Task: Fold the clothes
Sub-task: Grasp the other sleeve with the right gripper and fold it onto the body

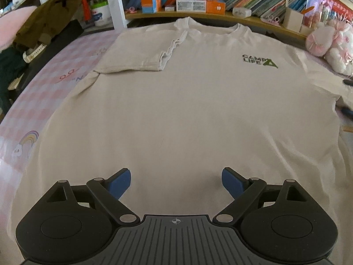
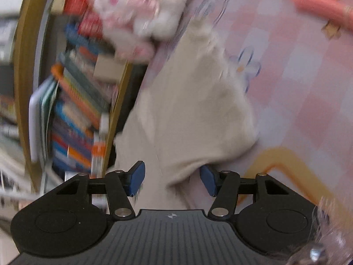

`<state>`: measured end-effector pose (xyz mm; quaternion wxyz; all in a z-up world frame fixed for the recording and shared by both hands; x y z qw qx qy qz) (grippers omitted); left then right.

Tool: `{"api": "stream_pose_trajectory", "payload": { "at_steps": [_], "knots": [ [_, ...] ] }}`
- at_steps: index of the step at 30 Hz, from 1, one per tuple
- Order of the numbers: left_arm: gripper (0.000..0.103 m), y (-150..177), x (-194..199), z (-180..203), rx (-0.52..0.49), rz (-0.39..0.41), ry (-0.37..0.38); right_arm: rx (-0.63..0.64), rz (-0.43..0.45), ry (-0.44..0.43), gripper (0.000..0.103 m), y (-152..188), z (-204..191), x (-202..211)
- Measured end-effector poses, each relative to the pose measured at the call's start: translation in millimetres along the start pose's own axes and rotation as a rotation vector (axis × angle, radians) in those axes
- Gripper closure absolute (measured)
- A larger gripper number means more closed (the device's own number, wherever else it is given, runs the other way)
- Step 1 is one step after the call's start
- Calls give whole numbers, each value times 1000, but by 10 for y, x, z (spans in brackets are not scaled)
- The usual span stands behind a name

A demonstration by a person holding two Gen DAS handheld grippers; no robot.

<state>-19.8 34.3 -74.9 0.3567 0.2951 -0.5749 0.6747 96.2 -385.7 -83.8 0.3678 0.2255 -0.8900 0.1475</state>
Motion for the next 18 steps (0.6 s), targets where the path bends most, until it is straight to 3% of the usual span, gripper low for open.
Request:
{"api": "stream_pose_trajectory", "payload": {
  "at_steps": [3,7,9,11,13,18],
  "knots": [
    [11,15,2,-33,10,-3,-5,-40,72,21,49,-177,102,81],
    [11,23,-8,-83,31,-6,-3,-61,100,34,54,-304,199,122],
    [11,22,-12,-93,31,-3,2,-56,119,58,65,-331,221,130],
    [11,21,-14,-99,24,-1,10,-39,121,81,85,-330,222,118],
    [11,18,-16,-106,15,1,17,-8,129,102,93,-332,190,122],
    [11,-19,18,-179,-4,18,30,154,203,160,96,-363,-140,176]
  ]
}}
Point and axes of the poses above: each gripper's, at about its wrist camera, not at the fingertips, and x roughly against the way its jaws point, z to its right, y to its underside, the point moved 7 cm from there along -x, roughly the way its jaws point, and after that the axes turned 15 degrees about y, right-handed, at the moved point
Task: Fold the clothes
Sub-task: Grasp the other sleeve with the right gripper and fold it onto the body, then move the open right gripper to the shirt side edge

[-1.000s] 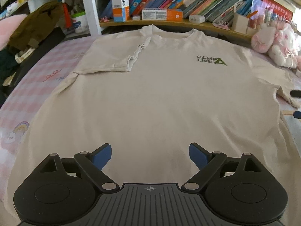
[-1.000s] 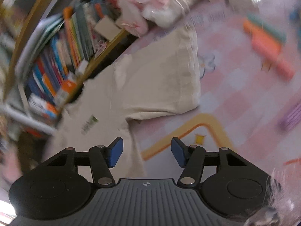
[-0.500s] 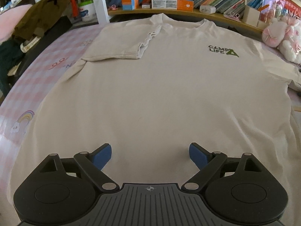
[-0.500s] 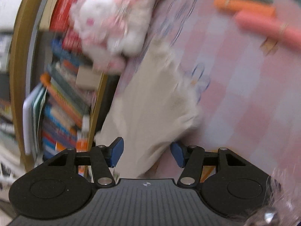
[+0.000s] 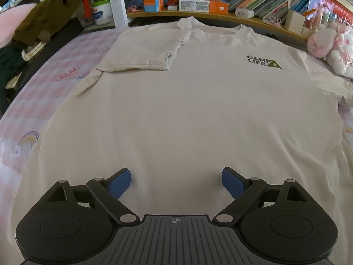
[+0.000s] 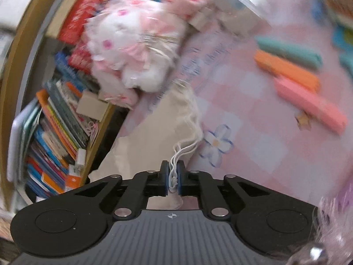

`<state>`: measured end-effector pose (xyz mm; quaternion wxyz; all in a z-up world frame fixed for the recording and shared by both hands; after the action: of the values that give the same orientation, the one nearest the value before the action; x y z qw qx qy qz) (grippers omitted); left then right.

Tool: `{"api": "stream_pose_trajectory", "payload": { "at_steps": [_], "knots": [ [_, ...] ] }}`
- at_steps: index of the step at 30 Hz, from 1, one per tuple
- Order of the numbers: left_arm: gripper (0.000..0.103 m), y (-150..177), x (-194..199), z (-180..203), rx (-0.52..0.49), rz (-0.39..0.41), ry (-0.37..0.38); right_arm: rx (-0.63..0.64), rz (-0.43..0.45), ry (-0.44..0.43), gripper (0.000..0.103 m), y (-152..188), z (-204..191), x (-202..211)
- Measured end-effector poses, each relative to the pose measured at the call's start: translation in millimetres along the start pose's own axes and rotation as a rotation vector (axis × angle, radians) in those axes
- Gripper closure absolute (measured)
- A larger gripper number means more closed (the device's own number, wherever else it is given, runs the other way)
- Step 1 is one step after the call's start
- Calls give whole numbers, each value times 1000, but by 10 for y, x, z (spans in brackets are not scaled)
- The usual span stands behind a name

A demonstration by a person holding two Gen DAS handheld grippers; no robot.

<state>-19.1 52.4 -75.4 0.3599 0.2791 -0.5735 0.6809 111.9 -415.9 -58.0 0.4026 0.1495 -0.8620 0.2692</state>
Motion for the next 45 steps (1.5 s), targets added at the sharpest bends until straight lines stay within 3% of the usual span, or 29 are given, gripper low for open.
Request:
{"api": "stream_pose_trajectory", "payload": {
  "at_steps": [5,8,13,16,17,18,20,23,27,29,36,37,40,41,42,45],
  "knots": [
    [11,-46,75,-131,-12,24,8,238,98,5,97,6,-711,76],
    [11,-53,120,-240,-14,36,9,434,134,-31,97,252,-1293,78],
    [11,-29,153,-438,17,42,11,813,98,-105,97,1183,-2037,-15],
    [11,-10,148,-542,41,38,13,1033,1,-78,96,1829,-2096,-232],
    [11,-6,146,-573,47,36,15,1062,-15,-74,91,1930,-2077,-256],
    [11,-4,145,-601,52,35,16,1074,-25,-74,87,1992,-2050,-263],
    [11,1,152,-639,56,36,17,1099,-44,-73,67,2117,-1994,-276],
    [11,16,143,-679,60,31,20,1023,-65,-144,60,1992,-2011,-166],
    [11,34,140,-697,51,26,26,950,-4,-93,50,1690,-2107,-151],
    [11,46,159,-690,34,29,27,874,-25,-74,42,1541,-2184,-315],
    [11,62,248,-685,-24,37,11,594,-184,24,40,1367,-2311,-935],
    [11,61,253,-689,-25,36,11,600,-186,-5,41,1410,-2407,-928],
    [11,7,265,-705,-19,55,9,675,-202,-324,43,1646,-2752,-621],
    [11,-17,272,-704,-17,68,13,669,-215,-395,43,1689,-2773,-498],
    [11,-42,280,-700,-15,81,19,662,-222,-421,42,1712,-2751,-421],
    [11,-72,265,-673,-17,91,36,705,-184,-314,41,1741,-2505,-364]
  ]
}}
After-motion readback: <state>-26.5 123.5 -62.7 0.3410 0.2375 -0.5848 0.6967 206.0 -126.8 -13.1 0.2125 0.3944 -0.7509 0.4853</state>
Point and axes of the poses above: each gripper's, at about its wrist camera, not at the fingertips, and x roughly against the way its jaws point, z to its right, y to its underside, the point moved 7 cm from there along -x, roughly the way its jaws point, and after that the axes turned 15 degrees about y, right-handed, at the moved point
